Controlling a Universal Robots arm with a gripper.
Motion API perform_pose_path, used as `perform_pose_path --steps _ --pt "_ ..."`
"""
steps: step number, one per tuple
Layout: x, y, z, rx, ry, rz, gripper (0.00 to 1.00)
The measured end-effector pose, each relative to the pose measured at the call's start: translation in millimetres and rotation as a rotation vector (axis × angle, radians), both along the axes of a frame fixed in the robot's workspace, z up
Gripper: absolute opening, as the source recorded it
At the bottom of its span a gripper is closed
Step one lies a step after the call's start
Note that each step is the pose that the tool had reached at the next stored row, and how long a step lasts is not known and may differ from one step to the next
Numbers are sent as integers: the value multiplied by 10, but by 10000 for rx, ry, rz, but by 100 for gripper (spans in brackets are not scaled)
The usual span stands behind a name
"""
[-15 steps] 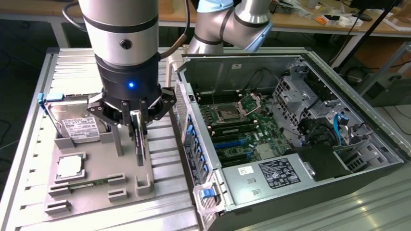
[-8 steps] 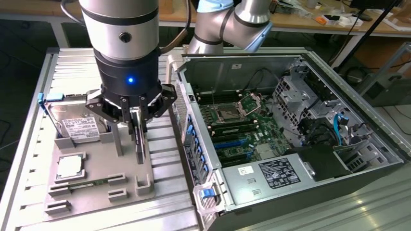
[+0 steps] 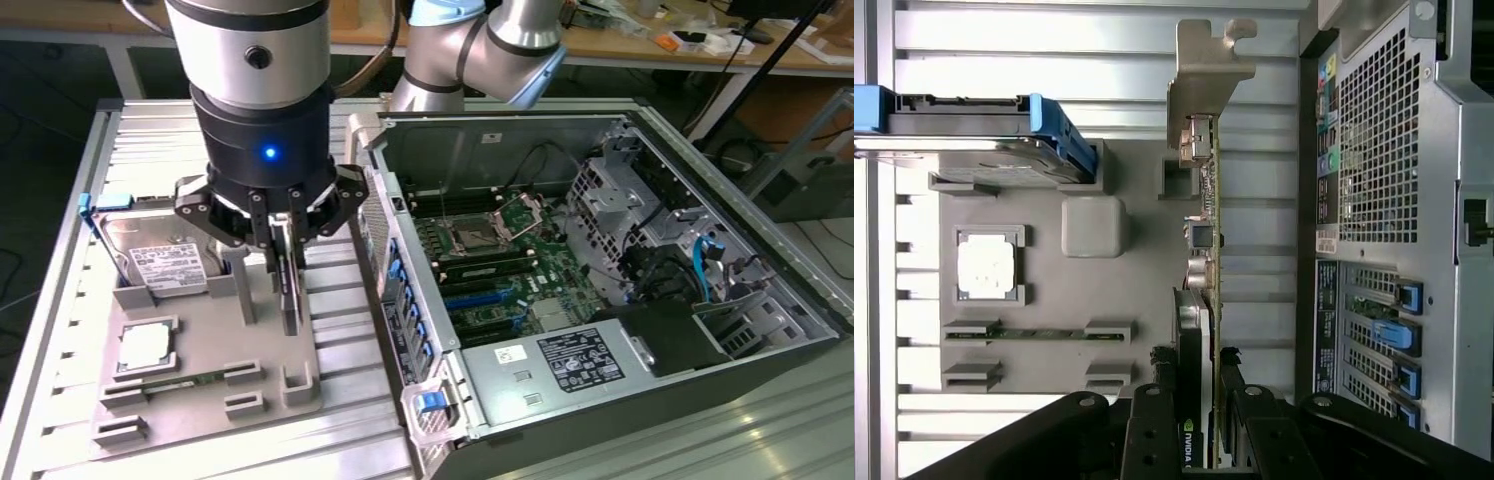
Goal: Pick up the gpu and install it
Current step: 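Pick up the gpu and move the gpu toward the slot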
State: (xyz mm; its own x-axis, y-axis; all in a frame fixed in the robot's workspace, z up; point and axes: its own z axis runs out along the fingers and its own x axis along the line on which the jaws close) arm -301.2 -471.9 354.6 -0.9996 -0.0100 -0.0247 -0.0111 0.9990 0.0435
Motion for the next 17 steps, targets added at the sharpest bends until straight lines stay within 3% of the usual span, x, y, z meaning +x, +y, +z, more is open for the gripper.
perform_pose_path --steps 17 --pt "0 0 199 -29 1 0 27"
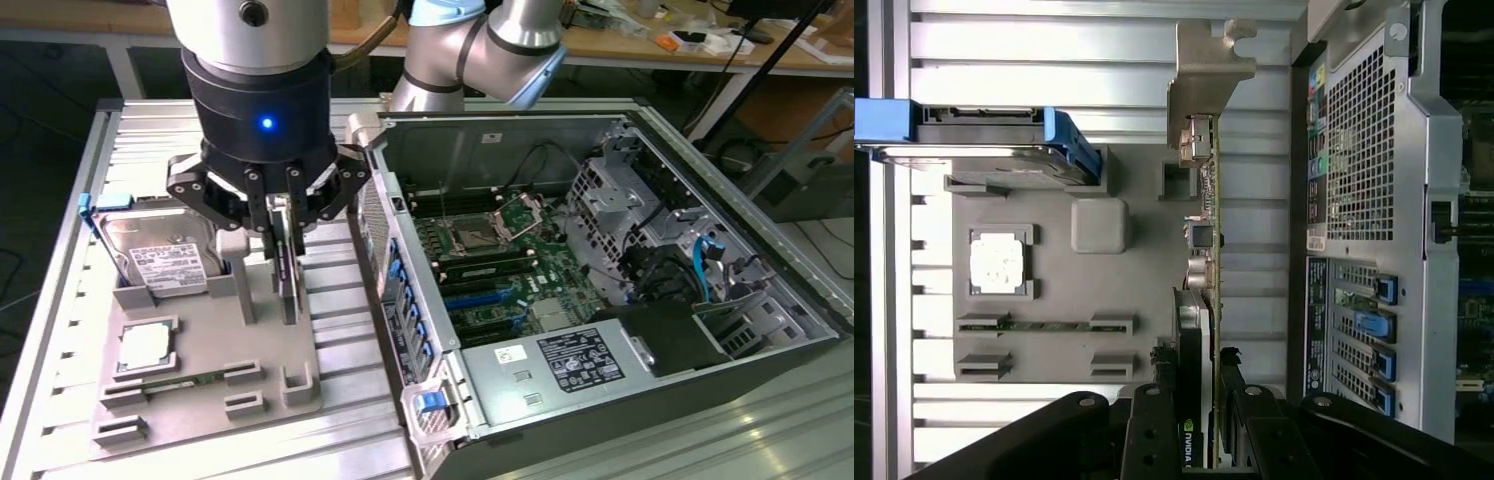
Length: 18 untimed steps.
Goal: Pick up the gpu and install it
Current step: 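Pick up the gpu and move the gpu toward the slot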
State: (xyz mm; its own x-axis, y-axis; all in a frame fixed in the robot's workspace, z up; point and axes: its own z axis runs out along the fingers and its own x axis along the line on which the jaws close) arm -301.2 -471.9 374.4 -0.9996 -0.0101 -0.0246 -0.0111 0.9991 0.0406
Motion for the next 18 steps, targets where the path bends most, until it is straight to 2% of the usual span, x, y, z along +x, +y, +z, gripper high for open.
perform_pose_path --steps 18 --pt "0 0 210 -52 -1 0 27"
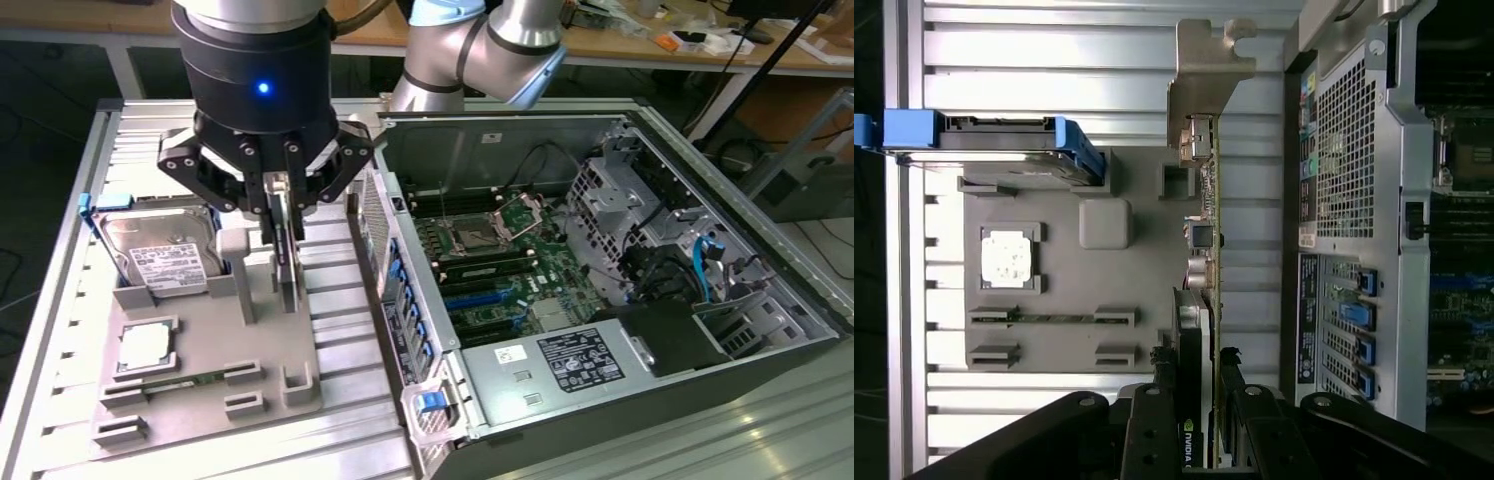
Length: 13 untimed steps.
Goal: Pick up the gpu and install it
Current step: 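Pick up the gpu and move the gpu toward the slot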
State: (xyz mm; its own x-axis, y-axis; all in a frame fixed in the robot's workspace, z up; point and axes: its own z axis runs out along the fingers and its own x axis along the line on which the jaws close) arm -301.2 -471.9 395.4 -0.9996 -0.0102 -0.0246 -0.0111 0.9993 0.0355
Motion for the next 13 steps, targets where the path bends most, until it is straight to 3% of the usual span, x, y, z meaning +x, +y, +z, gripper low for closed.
perform_pose_path --steps 13 --pt "0 0 151 -67 0 0 27"
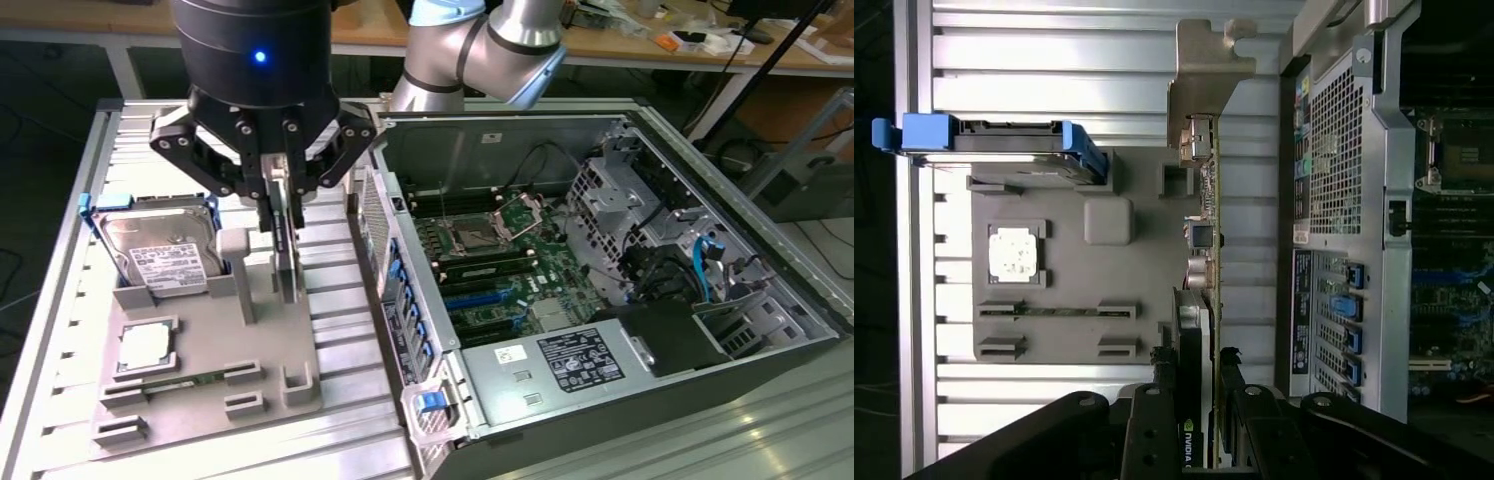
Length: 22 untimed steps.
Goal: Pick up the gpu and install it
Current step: 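Pick up the gpu and move the gpu toward the slot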
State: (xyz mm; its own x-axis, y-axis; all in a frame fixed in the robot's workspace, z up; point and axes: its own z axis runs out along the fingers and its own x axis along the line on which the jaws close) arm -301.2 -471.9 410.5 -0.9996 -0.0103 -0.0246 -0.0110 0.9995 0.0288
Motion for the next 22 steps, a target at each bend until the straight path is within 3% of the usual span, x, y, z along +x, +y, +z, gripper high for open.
perform_pose_path --steps 11,22 --pt "0 0 119 -77 -2 0 27" --pt "0 0 120 -79 -1 0 27"
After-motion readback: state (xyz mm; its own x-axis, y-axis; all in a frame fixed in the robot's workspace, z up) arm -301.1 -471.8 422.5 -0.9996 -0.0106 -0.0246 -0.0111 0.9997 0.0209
